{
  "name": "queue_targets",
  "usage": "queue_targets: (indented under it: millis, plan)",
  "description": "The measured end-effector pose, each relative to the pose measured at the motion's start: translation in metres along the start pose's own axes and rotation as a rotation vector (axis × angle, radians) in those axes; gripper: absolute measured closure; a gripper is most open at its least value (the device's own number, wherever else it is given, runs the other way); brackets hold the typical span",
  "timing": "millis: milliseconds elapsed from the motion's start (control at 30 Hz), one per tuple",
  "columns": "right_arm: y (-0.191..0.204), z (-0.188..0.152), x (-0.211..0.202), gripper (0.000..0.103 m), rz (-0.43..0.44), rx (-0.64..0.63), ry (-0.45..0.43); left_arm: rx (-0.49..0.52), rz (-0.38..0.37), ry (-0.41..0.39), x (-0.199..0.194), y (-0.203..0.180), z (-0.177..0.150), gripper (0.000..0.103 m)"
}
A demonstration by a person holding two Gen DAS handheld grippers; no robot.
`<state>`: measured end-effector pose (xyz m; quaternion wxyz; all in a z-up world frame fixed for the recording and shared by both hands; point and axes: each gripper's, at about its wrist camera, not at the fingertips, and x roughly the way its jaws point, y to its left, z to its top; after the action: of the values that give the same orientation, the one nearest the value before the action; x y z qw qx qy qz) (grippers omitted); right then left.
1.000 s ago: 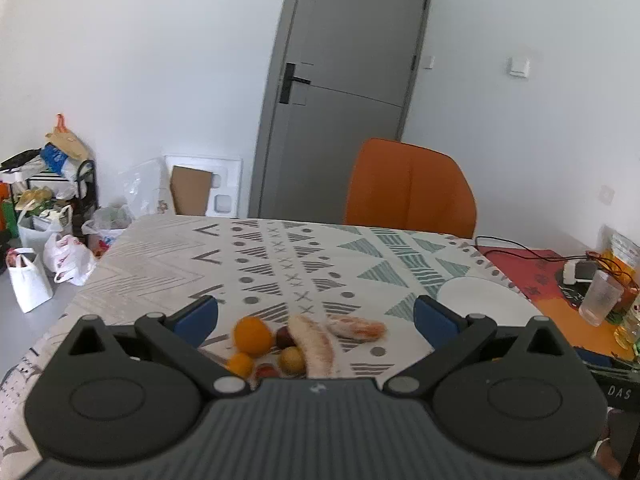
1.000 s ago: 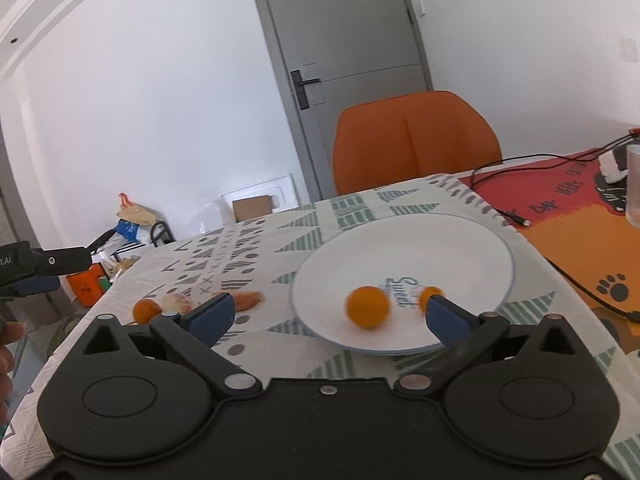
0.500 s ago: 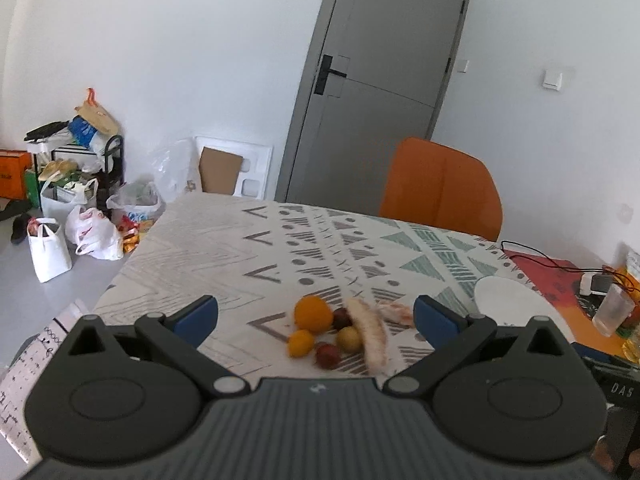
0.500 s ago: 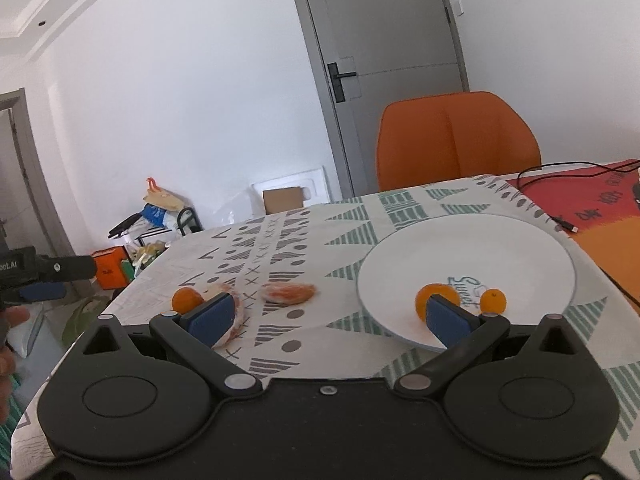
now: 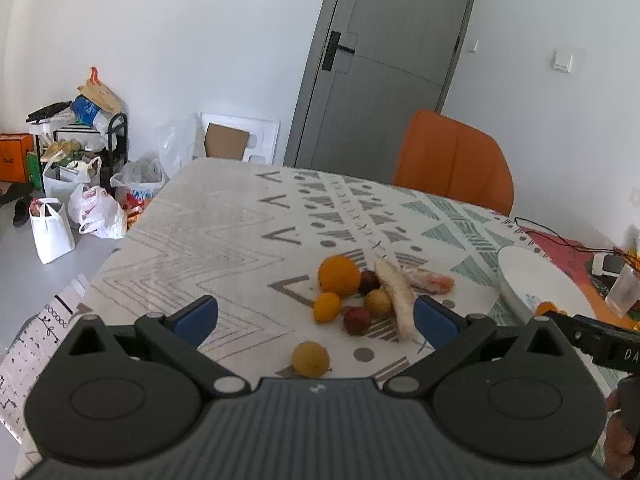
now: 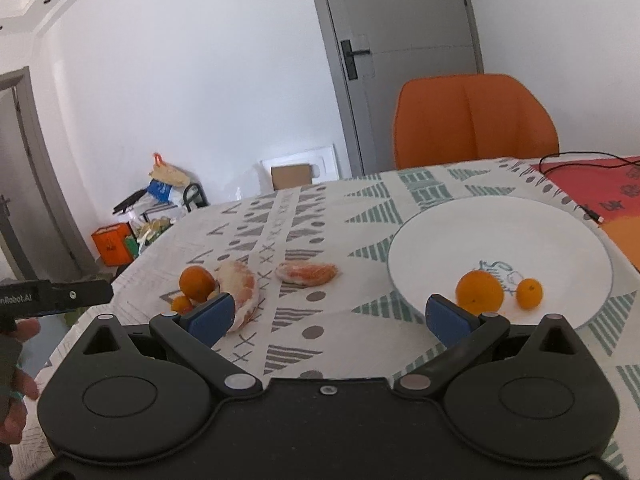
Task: Organize fruits
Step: 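Grasp the yellow round fruit with the left tool while the right tool grasps the peeled pomelo segment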
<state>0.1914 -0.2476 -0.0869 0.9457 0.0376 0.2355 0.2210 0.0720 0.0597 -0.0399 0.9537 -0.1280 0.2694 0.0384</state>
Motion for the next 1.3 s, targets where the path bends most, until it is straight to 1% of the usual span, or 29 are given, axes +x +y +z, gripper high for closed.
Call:
queue_targets:
  millis: [100,167,367,467,500,567,600,633,667,700,733,767,800,833,900,1033,1133,1300]
  plan:
    - [0.003,0.0,0.005,0.0,0.01,-0.003,0.008,-0.005,0.032,0.02,0.006,0.002,-0.004,0.0]
    - [0.006,0.001,0.009,0.0,0.016,-0.008,0.018,0.018,0.041,0.049,0.012,0.002,-0.006,0.0]
    - [0.014,0.0,0.023,0.0,0.035,-0.021,0.052,0.035,0.015,0.068,0.021,0.004,-0.013,0.0]
    - [0.018,-0.001,0.029,0.0,0.044,-0.024,0.064,0.032,-0.006,0.085,0.027,0.005,-0.016,0.003]
    - [0.019,-0.001,0.031,0.001,0.047,-0.027,0.067,0.028,-0.007,0.088,0.03,0.005,-0.017,0.006]
    - [0.022,-0.001,0.036,0.001,0.054,-0.032,0.073,0.034,-0.033,0.101,0.034,0.004,-0.019,0.015]
    - [0.023,-0.001,0.039,0.001,0.062,-0.029,0.081,0.035,-0.043,0.109,0.036,0.004,-0.02,0.023]
    - [0.024,-0.001,0.042,0.001,0.068,-0.025,0.089,0.033,-0.044,0.117,0.039,0.004,-0.022,0.033]
    - [0.024,-0.001,0.045,0.002,0.073,-0.02,0.098,0.031,-0.04,0.126,0.042,0.004,-0.023,0.039]
    - [0.026,-0.002,0.048,0.005,0.075,-0.019,0.105,0.035,-0.033,0.126,0.043,0.005,-0.024,0.049]
    - [0.028,-0.002,0.052,0.006,0.077,-0.021,0.112,0.05,-0.018,0.115,0.043,0.004,-0.024,0.057]
    - [0.029,-0.002,0.054,0.007,0.079,-0.024,0.117,0.071,0.0,0.116,0.044,0.003,-0.024,0.062]
    - [0.032,-0.002,0.057,0.008,0.082,-0.028,0.123,0.084,0.007,0.117,0.045,0.004,-0.022,0.074]
    - [0.034,-0.003,0.059,0.009,0.086,-0.031,0.127,0.079,0.008,0.121,0.047,0.006,-0.021,0.078]
    - [0.039,-0.004,0.064,0.014,0.103,-0.039,0.139,0.056,-0.006,0.125,0.047,0.011,-0.018,0.078]
    - [0.047,-0.005,0.074,0.016,0.122,-0.049,0.15,0.066,-0.009,0.114,0.047,0.013,-0.014,0.078]
    - [0.049,-0.004,0.083,0.023,0.133,-0.032,0.173,0.053,-0.013,0.105,0.048,0.016,-0.012,0.078]
    - [0.052,0.002,0.098,0.026,0.163,0.021,0.189,0.034,-0.005,0.093,0.048,0.023,-0.007,0.078]
